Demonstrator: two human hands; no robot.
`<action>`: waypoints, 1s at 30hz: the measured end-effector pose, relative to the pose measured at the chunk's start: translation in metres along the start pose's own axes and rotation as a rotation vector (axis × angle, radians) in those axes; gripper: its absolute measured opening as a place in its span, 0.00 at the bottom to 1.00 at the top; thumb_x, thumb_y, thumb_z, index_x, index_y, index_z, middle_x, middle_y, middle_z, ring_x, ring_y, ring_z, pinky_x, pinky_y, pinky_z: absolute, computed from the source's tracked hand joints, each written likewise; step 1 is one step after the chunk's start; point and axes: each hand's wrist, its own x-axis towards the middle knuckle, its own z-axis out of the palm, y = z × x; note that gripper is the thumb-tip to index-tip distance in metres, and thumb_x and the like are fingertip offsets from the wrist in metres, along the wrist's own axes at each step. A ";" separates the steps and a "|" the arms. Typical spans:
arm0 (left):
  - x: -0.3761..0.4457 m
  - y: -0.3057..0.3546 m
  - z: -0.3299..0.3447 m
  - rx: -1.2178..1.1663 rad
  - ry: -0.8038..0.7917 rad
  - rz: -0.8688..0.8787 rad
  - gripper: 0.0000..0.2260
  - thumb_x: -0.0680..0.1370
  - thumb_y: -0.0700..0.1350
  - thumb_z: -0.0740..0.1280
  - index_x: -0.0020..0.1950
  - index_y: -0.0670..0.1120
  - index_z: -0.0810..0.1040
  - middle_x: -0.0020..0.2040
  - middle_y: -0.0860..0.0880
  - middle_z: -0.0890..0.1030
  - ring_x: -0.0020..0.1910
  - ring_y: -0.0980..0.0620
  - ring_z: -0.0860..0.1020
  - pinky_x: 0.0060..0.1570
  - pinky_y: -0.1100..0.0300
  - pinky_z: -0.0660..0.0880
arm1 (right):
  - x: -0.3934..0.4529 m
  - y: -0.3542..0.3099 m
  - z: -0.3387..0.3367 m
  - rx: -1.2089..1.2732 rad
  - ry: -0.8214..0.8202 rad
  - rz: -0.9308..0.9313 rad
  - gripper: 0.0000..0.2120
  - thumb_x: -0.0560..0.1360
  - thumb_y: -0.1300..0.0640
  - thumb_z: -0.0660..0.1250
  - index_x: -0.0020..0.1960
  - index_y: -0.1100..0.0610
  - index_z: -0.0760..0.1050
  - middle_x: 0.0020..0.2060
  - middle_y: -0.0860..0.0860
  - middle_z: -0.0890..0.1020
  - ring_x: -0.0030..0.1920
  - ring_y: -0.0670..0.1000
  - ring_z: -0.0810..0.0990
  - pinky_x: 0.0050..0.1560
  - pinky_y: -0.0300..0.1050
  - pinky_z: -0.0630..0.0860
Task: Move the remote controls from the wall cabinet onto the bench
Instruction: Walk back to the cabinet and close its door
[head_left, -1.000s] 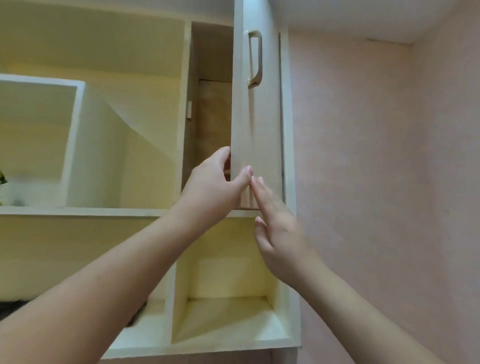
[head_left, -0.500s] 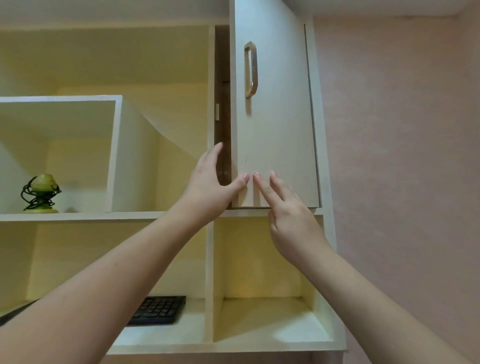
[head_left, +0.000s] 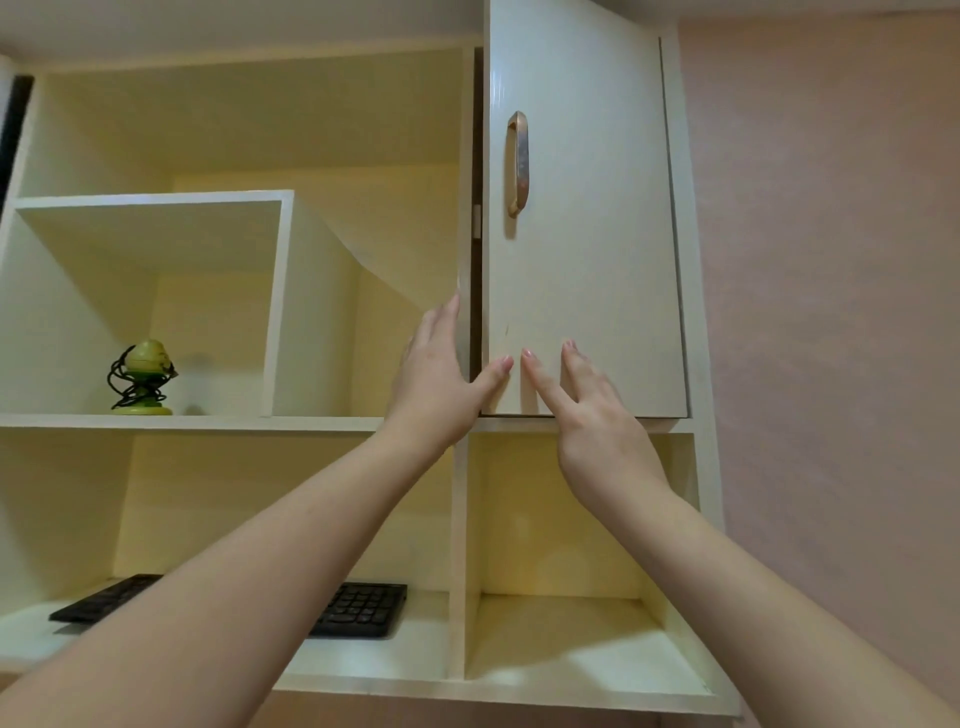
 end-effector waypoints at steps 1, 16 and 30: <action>-0.001 -0.001 0.004 0.046 0.034 0.055 0.36 0.77 0.58 0.65 0.79 0.52 0.50 0.79 0.51 0.54 0.77 0.50 0.54 0.73 0.51 0.55 | 0.001 -0.001 0.001 -0.006 -0.002 0.000 0.37 0.78 0.68 0.52 0.77 0.41 0.42 0.78 0.55 0.46 0.77 0.54 0.46 0.74 0.47 0.52; 0.018 -0.035 0.024 0.945 0.010 0.430 0.26 0.81 0.50 0.38 0.79 0.45 0.52 0.79 0.49 0.54 0.78 0.51 0.51 0.73 0.51 0.37 | 0.021 0.003 0.023 -0.192 -0.069 -0.028 0.32 0.78 0.67 0.49 0.78 0.56 0.40 0.78 0.56 0.45 0.77 0.52 0.45 0.75 0.44 0.51; 0.041 -0.044 0.044 0.888 -0.173 0.352 0.27 0.82 0.53 0.44 0.79 0.43 0.45 0.80 0.48 0.45 0.78 0.53 0.44 0.74 0.52 0.38 | 0.041 0.015 0.042 -0.322 -0.150 -0.026 0.28 0.80 0.62 0.47 0.78 0.58 0.43 0.78 0.56 0.45 0.77 0.53 0.47 0.74 0.46 0.50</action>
